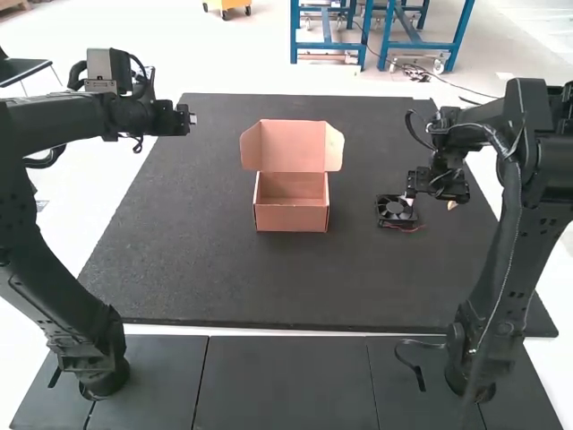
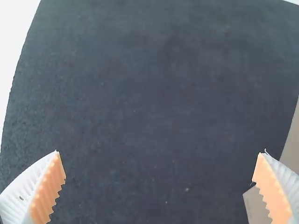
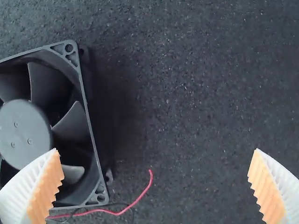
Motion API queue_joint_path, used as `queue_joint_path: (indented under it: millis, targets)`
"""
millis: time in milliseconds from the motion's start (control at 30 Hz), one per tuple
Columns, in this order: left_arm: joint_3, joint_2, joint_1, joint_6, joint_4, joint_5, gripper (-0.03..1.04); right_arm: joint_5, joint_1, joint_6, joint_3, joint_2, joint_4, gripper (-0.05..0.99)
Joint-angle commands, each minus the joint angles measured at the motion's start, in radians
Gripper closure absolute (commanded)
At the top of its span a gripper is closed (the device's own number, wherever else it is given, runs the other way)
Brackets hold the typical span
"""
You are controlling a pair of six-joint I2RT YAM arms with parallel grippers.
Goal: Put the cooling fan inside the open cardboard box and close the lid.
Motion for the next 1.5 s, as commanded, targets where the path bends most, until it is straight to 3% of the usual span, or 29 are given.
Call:
queue_joint_path:
  millis: [0, 1267, 1467]
  targets:
    - [0.038, -0.002, 0.000, 0.010, 0.000, 0.014, 0.06, 0.016, -0.012, -0.008, 0.025, 0.027, -0.006, 0.03]
    - [0.073, -0.009, 0.004, -0.003, -0.013, 0.040, 0.05, 0.023, -0.005, -0.008, 0.149, 0.182, -0.120, 0.03]
    - [0.088, -0.009, 0.004, -0.005, -0.016, 0.049, 0.05, 0.016, -0.003, -0.015, 0.169, 0.208, -0.175, 0.13]
